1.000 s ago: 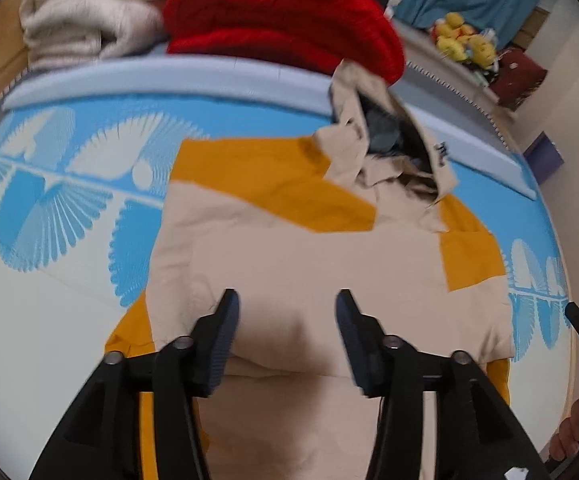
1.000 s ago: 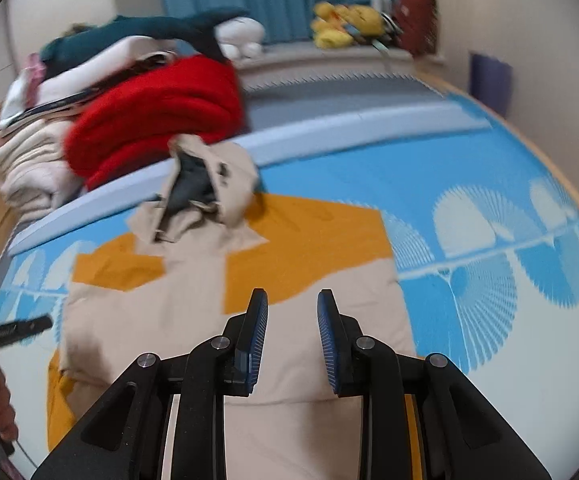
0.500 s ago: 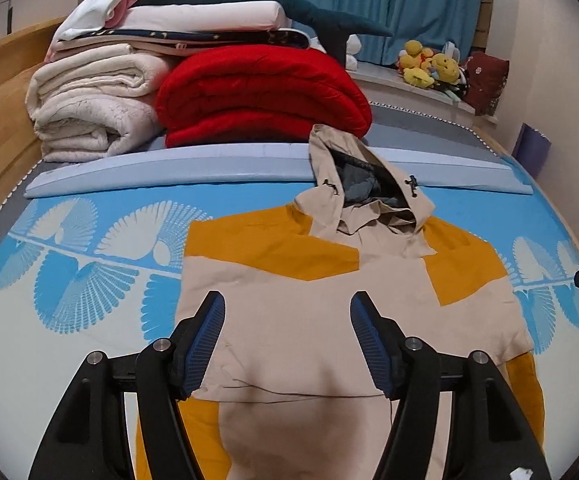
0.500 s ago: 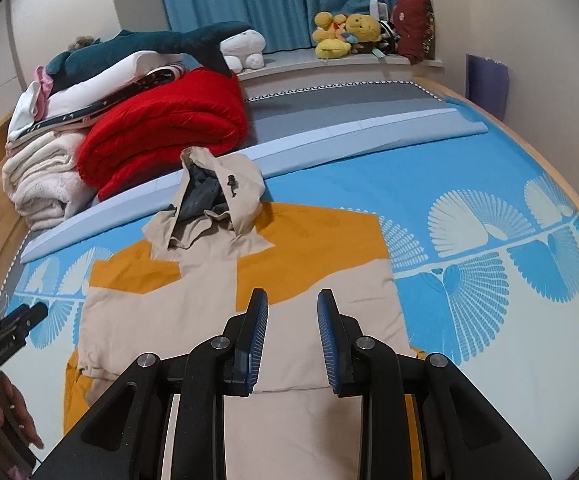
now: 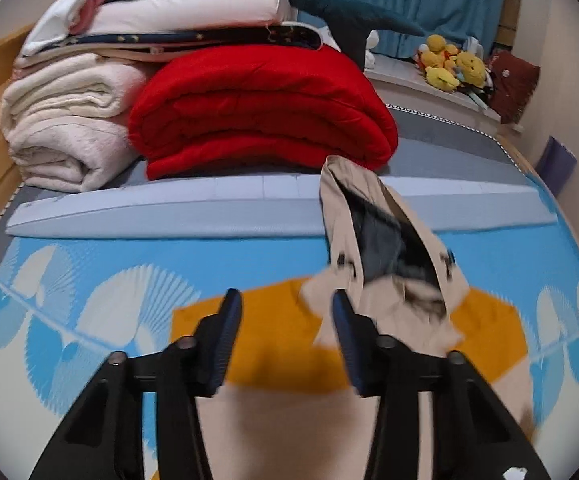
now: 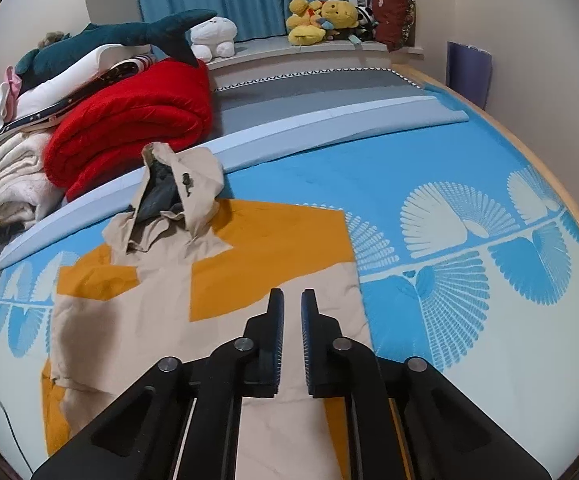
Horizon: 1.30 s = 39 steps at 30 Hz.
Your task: Fold large clothes
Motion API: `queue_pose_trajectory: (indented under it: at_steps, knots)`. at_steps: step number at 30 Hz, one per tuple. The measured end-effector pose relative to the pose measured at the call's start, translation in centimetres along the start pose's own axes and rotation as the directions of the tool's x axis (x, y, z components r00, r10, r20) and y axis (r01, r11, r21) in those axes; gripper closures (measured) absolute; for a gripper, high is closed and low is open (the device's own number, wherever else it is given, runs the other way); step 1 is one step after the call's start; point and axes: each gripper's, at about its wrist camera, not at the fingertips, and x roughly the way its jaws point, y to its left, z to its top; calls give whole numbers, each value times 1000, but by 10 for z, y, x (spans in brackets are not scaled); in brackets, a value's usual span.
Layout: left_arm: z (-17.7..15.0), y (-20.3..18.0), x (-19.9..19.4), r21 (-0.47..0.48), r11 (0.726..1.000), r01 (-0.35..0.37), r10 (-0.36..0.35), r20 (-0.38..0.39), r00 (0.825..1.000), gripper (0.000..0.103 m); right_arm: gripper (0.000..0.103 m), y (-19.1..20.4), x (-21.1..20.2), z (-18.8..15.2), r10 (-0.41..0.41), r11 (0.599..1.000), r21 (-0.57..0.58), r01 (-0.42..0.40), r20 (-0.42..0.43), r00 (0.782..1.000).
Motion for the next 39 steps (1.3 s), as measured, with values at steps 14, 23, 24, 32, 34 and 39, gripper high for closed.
queue_pose_trajectory:
  at_steps: [14, 23, 24, 32, 34, 39]
  knots:
    - [91, -25, 166, -83, 995, 55, -61, -73, 995, 78, 101, -12, 26, -1, -53, 998, -22, 53, -18, 998]
    - [121, -32, 241, -170, 982, 77, -92, -82, 992, 64, 97, -15, 48, -9, -57, 998, -24, 55, -75, 996]
    - [122, -33, 245, -170, 983, 77, -91, -79, 993, 64, 97, -15, 49, -10, -58, 998, -27, 56, -78, 995]
    - [134, -47, 290, -137, 990, 43, -59, -116, 991, 78, 97, -19, 52, -8, -62, 998, -23, 61, -90, 994]
    - [135, -51, 296, -104, 994, 31, -45, -144, 989, 101, 97, -20, 53, -8, -61, 998, -11, 60, -99, 993]
    - [125, -58, 248, -17, 998, 52, -53, -83, 995, 103, 97, -23, 50, -7, -56, 998, -6, 55, -111, 992]
